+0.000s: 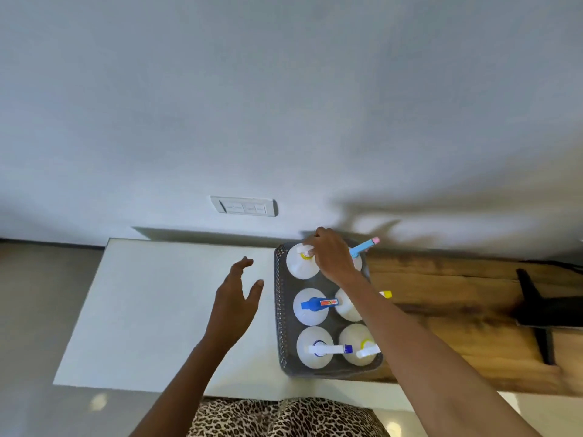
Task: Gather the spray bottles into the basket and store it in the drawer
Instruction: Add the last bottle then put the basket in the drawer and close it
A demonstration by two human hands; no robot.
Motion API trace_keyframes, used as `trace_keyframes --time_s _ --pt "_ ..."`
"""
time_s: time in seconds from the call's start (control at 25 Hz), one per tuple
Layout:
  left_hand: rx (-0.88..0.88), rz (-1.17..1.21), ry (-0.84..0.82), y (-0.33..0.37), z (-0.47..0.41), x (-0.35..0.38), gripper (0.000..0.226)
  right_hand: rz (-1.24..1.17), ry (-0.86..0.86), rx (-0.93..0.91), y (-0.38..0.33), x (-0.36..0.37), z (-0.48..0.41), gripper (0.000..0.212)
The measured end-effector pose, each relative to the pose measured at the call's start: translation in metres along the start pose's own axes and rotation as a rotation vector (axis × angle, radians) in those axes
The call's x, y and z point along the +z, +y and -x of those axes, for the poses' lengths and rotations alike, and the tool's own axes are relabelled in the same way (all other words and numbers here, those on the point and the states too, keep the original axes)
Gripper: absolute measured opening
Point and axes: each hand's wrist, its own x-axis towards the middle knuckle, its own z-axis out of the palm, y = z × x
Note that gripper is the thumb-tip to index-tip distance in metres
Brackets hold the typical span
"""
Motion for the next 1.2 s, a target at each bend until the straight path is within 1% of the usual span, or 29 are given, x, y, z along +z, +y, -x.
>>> trace_keyframes --time_s 0.16,0.32,0.52,0.72,0.8,0.84,0.96,1.08,1.2 --pt "-0.026 -0.014 -0.007 -0.008 -0.012 0.007 0.040 0.060 -0.059 -0.015 0.009 0.023 -0.014 0.028" --pt "-0.051 -0.017 -0.004 -0.013 -0.011 0.012 0.039 0.029 -0.109 -0.003 0.015 0.036 -0.017 0.031" --pt "-0.098 0.002 -0.010 -0.018 -0.009 0.016 0.038 -0.057 -0.094 0.039 0.018 0.042 -0.012 0.031" --pt "-0.058 0.003 -0.071 -0.017 -0.008 0.018 0.037 -0.087 -0.033 0.043 0.020 0.034 0.002 0.037" --pt "-0.030 -0.011 -0.093 -0.017 -0.013 0.018 0.037 -0.152 0.063 0.065 0.014 0.024 0.013 0.040" --pt "-0.012 -0.017 -0.110 -0.017 -0.016 0.017 0.037 -0.197 0.139 0.090 0.010 0.018 0.023 0.038" --pt "0.069 -0.048 -0.208 -0.022 -0.026 0.019 0.036 -0.289 0.424 0.213 -0.004 0.010 0.062 0.026" --pt "0.145 -0.086 -0.299 -0.028 -0.039 0.019 0.035 -0.402 0.756 0.455 -0.017 0.017 0.114 0.018" --pt "0.212 -0.121 -0.361 -0.035 -0.060 0.023 0.034 -0.649 1.017 0.792 -0.023 0.040 0.161 0.022"
